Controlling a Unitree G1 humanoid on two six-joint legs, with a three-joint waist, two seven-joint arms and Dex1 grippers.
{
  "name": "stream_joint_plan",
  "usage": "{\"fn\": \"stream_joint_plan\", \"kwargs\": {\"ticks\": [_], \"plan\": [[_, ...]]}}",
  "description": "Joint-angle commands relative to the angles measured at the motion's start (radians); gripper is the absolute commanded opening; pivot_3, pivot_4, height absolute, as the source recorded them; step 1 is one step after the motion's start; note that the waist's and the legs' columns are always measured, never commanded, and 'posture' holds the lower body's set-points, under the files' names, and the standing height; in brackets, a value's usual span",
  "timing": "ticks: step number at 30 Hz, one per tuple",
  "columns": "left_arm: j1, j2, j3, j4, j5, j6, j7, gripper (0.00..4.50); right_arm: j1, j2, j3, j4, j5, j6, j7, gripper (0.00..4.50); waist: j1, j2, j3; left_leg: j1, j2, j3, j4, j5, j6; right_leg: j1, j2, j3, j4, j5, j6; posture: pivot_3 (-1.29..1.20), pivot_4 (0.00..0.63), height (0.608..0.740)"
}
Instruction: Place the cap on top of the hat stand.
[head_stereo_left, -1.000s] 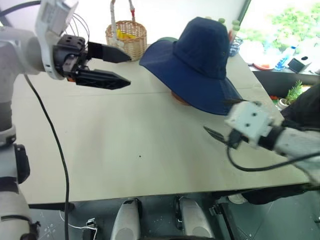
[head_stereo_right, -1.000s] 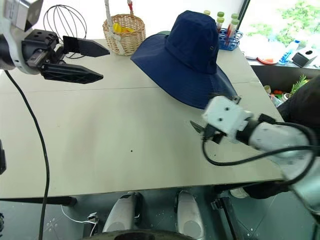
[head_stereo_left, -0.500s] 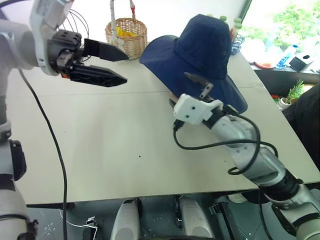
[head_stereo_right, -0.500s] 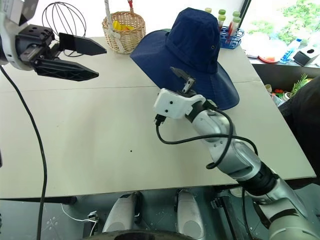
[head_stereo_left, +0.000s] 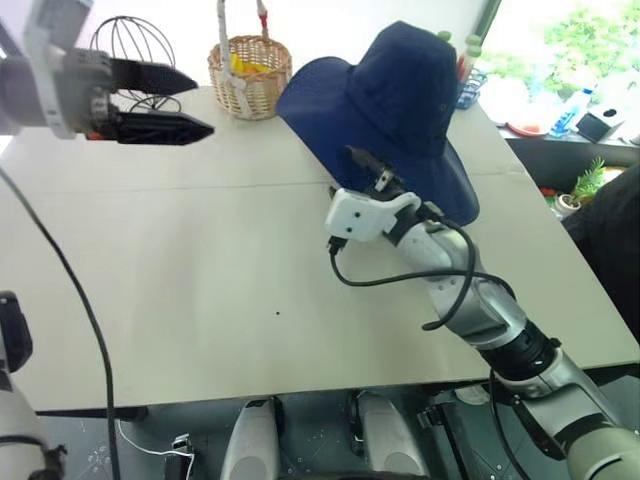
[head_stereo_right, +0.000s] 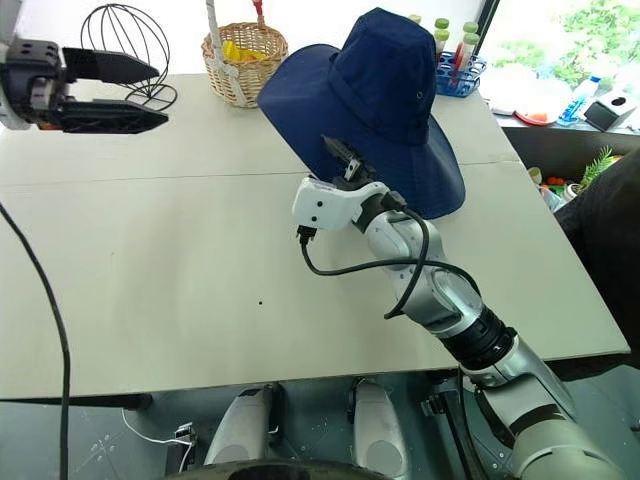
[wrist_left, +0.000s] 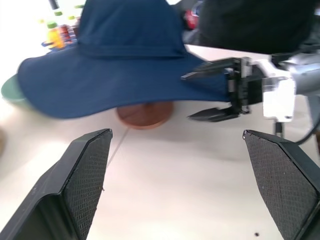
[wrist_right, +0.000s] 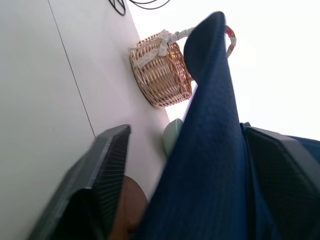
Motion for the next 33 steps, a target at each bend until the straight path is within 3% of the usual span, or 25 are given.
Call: {"fn": "stream_joint_plan", "kwargs": {"ticks": [1, 3, 9, 11, 12, 32, 33], "plan": [[-0.008, 0.03, 0.056, -0.002, 0.007, -0.017, 0.02, 4.39, 0.011, -0.002, -0.05, -0.031, -0.031, -0.03, 0.018, 1.63, 0.004, 0.0, 0.0, 0.0, 0.0, 0.0, 0.0, 0.0, 0.0, 0.0, 0.0, 0.0, 0.0, 0.0, 0.0, 0.0, 0.15, 0.74], [-0.001, 0.031, 0.059, -0.004, 0.008, -0.022, 0.02, 4.39, 0.024, -0.003, -0.057, -0.034, -0.041, -0.039, 0.03, 0.65, 0.005, 0.0, 0.0, 0.0, 0.0, 0.0, 0.0, 0.0, 0.0, 0.0, 0.0, 0.0, 0.0, 0.0, 0.0, 0.0, 0.15, 0.74], [0.0, 0.02, 0.062, -0.016, 0.002, -0.019, 0.026, 4.39, 0.076, -0.024, -0.07, -0.038, -0.067, -0.09, 0.08, 0.65, 0.002, 0.0, 0.0, 0.0, 0.0, 0.0, 0.0, 0.0, 0.0, 0.0, 0.0, 0.0, 0.001, 0.0, 0.0, 0.0, 0.15, 0.74], [-0.001, 0.017, 0.059, -0.016, 0.003, -0.022, 0.025, 4.39, 0.084, -0.025, -0.086, -0.041, -0.064, -0.097, 0.094, 0.08, 0.001, 0.0, 0.0, 0.0, 0.0, 0.0, 0.0, 0.0, 0.0, 0.0, 0.0, 0.0, 0.001, 0.0, 0.0, 0.0, 0.15, 0.74], [-0.001, 0.016, 0.058, -0.016, 0.003, -0.023, 0.025, 4.39, 0.087, -0.023, -0.092, -0.042, -0.064, -0.099, 0.101, 0.02, 0.001, 0.0, 0.0, 0.0, 0.0, 0.0, 0.0, 0.0, 0.0, 0.0, 0.0, 0.0, 0.001, 0.0, 0.0, 0.0, 0.15, 0.74], [0.0, -0.006, 0.06, -0.023, 0.001, -0.033, 0.027, 4.39, 0.167, -0.071, -0.132, 0.007, -0.116, -0.227, 0.168, 0.02, 0.0, 0.0, 0.0, 0.001, 0.0, 0.0, 0.001, 0.0, 0.0, 0.001, 0.0, 0.0, 0.001, 0.0, 0.0, 0.0, 0.15, 0.74], [0.0, -0.007, 0.06, -0.024, 0.001, -0.034, 0.028, 4.39, 0.167, -0.068, -0.138, 0.007, -0.113, -0.227, 0.168, 0.29, 0.0, 0.0, 0.0, 0.001, 0.0, 0.0, 0.001, 0.0, 0.0, 0.001, 0.0, 0.0, 0.001, 0.0, 0.0, 0.0, 0.15, 0.74]]}}
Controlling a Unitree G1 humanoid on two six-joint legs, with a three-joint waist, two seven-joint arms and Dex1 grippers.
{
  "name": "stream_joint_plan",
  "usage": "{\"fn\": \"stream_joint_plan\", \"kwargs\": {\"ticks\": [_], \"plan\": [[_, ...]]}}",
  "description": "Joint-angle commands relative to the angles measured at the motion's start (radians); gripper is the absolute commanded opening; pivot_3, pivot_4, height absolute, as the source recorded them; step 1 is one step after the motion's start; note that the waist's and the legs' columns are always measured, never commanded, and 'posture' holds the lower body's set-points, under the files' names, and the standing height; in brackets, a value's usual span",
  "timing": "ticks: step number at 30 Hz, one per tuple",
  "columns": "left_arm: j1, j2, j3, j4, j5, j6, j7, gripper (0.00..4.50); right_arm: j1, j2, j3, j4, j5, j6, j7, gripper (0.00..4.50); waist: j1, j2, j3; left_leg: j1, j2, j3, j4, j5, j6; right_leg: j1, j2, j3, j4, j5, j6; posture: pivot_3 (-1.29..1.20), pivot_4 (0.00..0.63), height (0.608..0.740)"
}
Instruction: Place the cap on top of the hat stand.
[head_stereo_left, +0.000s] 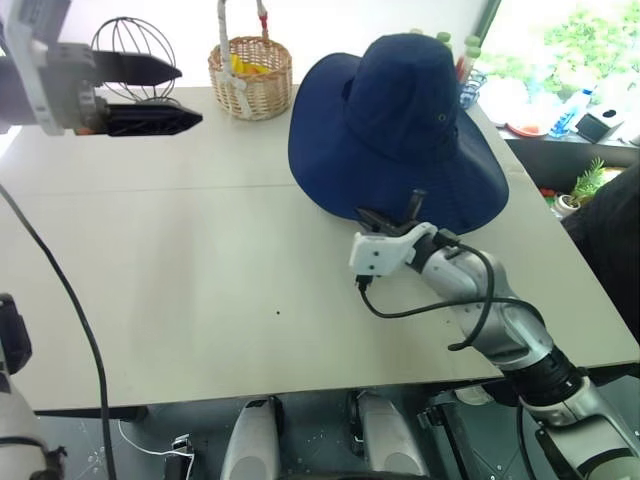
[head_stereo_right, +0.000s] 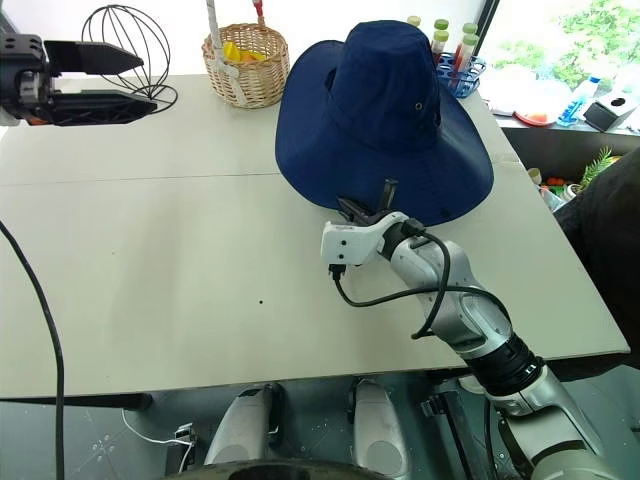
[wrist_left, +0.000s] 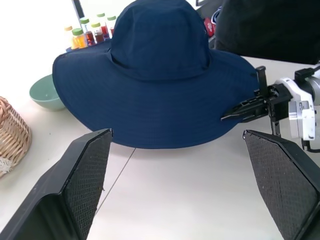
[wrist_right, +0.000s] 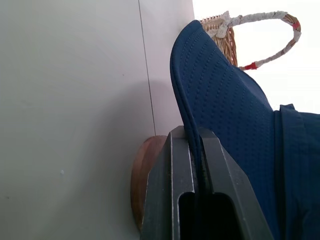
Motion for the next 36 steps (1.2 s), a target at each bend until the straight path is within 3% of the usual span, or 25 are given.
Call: {"fn": "stream_joint_plan", "kwargs": {"ticks": [1, 2, 6, 13, 17, 20, 23, 24, 26, 28, 33, 36], "plan": [[-0.006, 0.007, 0.032, -0.025, -0.006, -0.017, 0.002, 4.39, -0.01, 0.014, -0.039, -0.011, 0.011, -0.009, 0.01, 0.59, 0.0, 0.0, 0.0, 0.0, 0.0, 0.0, 0.0, 0.0, 0.0, 0.0, 0.0, 0.0, 0.0, 0.0, 0.0, 0.0, 0.15, 0.74], [-0.007, 0.007, 0.032, -0.025, -0.007, -0.017, 0.002, 4.39, -0.012, 0.016, -0.046, -0.017, 0.013, -0.007, 0.011, 0.84, 0.0, 0.0, 0.0, 0.0, 0.0, 0.0, 0.0, 0.0, 0.0, 0.0, 0.0, 0.0, 0.0, 0.0, 0.0, 0.0, 0.15, 0.74], [-0.005, 0.004, 0.03, -0.026, -0.007, -0.018, 0.001, 4.39, -0.009, 0.018, -0.072, -0.067, 0.047, -0.005, 0.045, 2.75, 0.002, 0.0, 0.0, 0.0, 0.0, 0.0, 0.0, 0.0, 0.0, 0.0, 0.0, 0.0, 0.0, 0.0, 0.0, 0.0, 0.15, 0.74], [0.0, -0.002, 0.016, -0.002, 0.006, -0.038, -0.013, 4.39, 0.06, -0.049, -0.285, -0.322, 0.388, 0.097, 0.291, 2.75, 0.005, 0.0, 0.0, 0.0, 0.0, 0.0, 0.0, 0.0, 0.0, 0.001, 0.0, 0.0, 0.0, 0.0, 0.0, 0.0, 0.15, 0.74], [0.002, -0.011, 0.006, 0.028, 0.024, -0.069, -0.026, 4.39, 0.061, -0.156, -0.533, -0.381, 0.698, 0.285, 0.477, 2.75, 0.008, 0.0, 0.0, 0.002, 0.0, 0.0, 0.001, 0.0, 0.0, 0.003, 0.0, 0.0, 0.0, 0.0, 0.0, 0.0, 0.15, 0.74], [0.014, -0.011, 0.007, 0.042, 0.036, -0.09, -0.037, 4.39, 0.011, -0.269, -0.761, -0.271, 0.937, 0.504, 0.589, 2.75, 0.008, 0.0, 0.0, 0.003, 0.0, 0.0, 0.001, 0.0, 0.0, 0.005, 0.0, 0.0, 0.0, 0.0, 0.0, 0.0, 0.15, 0.74], [0.028, -0.004, 0.013, 0.052, 0.045, -0.107, -0.047, 4.39, -0.024, -0.426, -0.89, -0.065, 1.067, 0.652, 0.699, 2.75, 0.008, 0.0, 0.0, 0.004, 0.0, 0.0, 0.001, 0.0, 0.0, 0.005, -0.001, 0.0, 0.0, 0.0, 0.0, 0.0, 0.15, 0.74], [0.032, -0.001, 0.016, 0.053, 0.047, -0.11, -0.05, 4.39, -0.037, -0.467, -0.909, -0.005, 1.104, 0.686, 0.725, 2.75, 0.008, 0.0, 0.0, 0.004, 0.0, 0.0, 0.001, 0.0, 0.0, 0.005, -0.001, 0.0, 0.0, 0.0, 0.0, 0.0, 0.15, 0.74], [0.038, 0.007, 0.019, 0.065, 0.057, -0.121, -0.055, 4.39, -0.095, -0.561, -0.907, 0.149, 1.162, 0.777, 0.771, 3.63, 0.003, 0.001, 0.001, 0.004, 0.0, 0.0, 0.0, 0.0, 0.0, 0.004, 0.0, 0.0, 0.0, 0.0, 0.0, 0.0, 0.15, 0.74], [0.044, 0.017, 0.025, 0.075, 0.062, -0.129, -0.063, 4.39, -0.116, -0.606, -0.884, 0.249, 1.151, 0.722, 0.794, 4.44, 0.0, 0.001, 0.001, 0.004, 0.0, 0.001, -0.001, 0.0, 0.0, 0.004, -0.001, 0.0, 0.0, 0.0, -0.001, 0.0, 0.15, 0.74], [0.069, 0.062, 0.056, 0.055, 0.036, -0.094, -0.092, 4.39, -0.193, -0.694, -0.851, 0.441, 1.243, 0.756, 0.929, 4.44, -0.004, 0.004, 0.003, 0.005, 0.0, 0.002, -0.002, 0.0, 0.0, 0.003, -0.001, 0.001, 0.0, 0.0, -0.001, 0.0, 0.15, 0.74], [0.061, 0.075, 0.075, 0.052, 0.019, -0.066, -0.085, 4.39, -0.188, -0.707, -0.813, 0.475, 1.202, 0.678, 0.926, 4.44, -0.002, 0.004, 0.003, 0.005, 0.0, 0.002, -0.002, 0.0, 0.0, 0.003, -0.001, 0.001, 0.0, 0.0, 0.0, 0.0, 0.15, 0.74]]}}
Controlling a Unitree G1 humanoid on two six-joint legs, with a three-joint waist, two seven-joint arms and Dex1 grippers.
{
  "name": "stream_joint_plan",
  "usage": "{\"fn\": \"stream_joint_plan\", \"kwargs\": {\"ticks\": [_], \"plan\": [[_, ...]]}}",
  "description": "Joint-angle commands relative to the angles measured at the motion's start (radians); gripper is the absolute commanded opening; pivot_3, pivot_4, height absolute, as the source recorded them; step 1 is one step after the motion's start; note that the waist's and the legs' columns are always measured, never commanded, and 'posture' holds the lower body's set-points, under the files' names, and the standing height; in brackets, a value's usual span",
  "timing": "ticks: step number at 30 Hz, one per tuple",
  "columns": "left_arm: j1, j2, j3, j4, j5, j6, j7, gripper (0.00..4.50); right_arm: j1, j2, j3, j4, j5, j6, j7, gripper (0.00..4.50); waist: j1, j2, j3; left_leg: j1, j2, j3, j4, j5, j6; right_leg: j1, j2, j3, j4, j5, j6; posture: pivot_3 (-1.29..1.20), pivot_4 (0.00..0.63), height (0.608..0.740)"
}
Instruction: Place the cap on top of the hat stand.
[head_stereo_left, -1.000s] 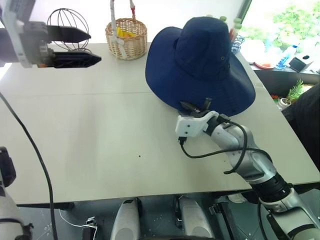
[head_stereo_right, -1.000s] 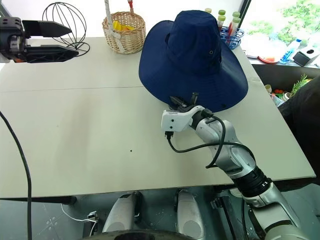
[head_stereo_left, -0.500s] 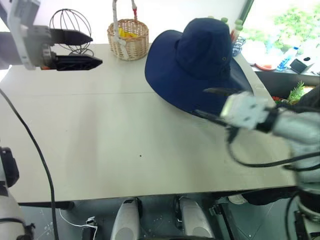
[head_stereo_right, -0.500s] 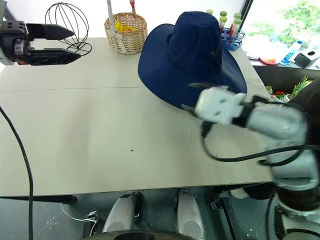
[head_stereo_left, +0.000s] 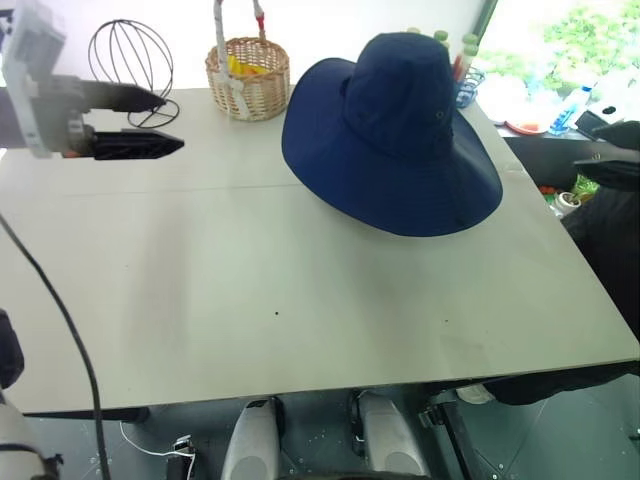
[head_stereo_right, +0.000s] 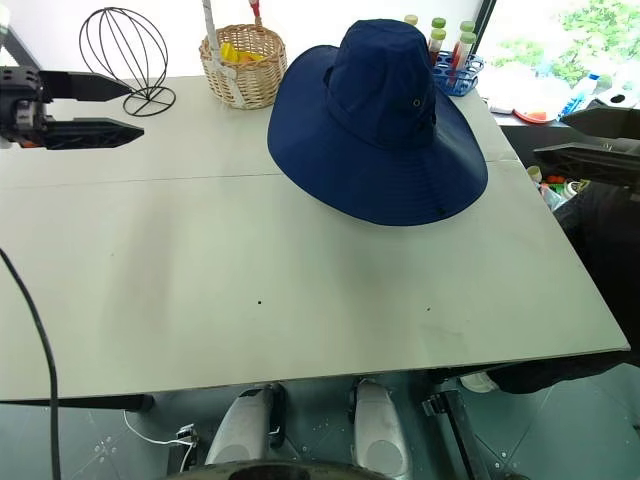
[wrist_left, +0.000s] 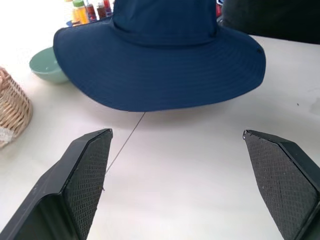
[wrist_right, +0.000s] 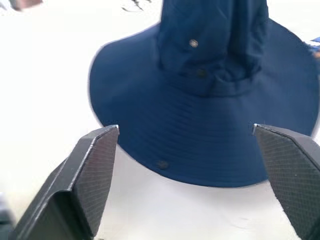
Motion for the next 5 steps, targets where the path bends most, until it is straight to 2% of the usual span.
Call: {"fn": "stream_joint_plan", "kwargs": {"ticks": [1, 5], "plan": [[-0.021, 0.036, 0.06, -0.027, -0.03, 0.024, 0.002, 4.39, -0.002, -0.039, 0.012, 0.016, -0.011, -0.078, 0.018, 4.44, 0.0, 0.0, 0.0, 0.0, 0.0, 0.0, 0.0, 0.0, 0.0, 0.0, 0.0, 0.0, 0.0, 0.0, 0.0, 0.0, 0.15, 0.74], [-0.004, 0.058, 0.055, -0.047, -0.018, 0.017, -0.002, 4.39, 0.019, -0.024, 0.008, 0.018, 0.007, -0.082, 0.018, 4.44, 0.004, 0.0, 0.0, 0.0, 0.0, 0.0, 0.0, 0.0, 0.0, 0.0, 0.0, 0.0, 0.0, 0.0, 0.0, 0.0, 0.15, 0.74]]}}
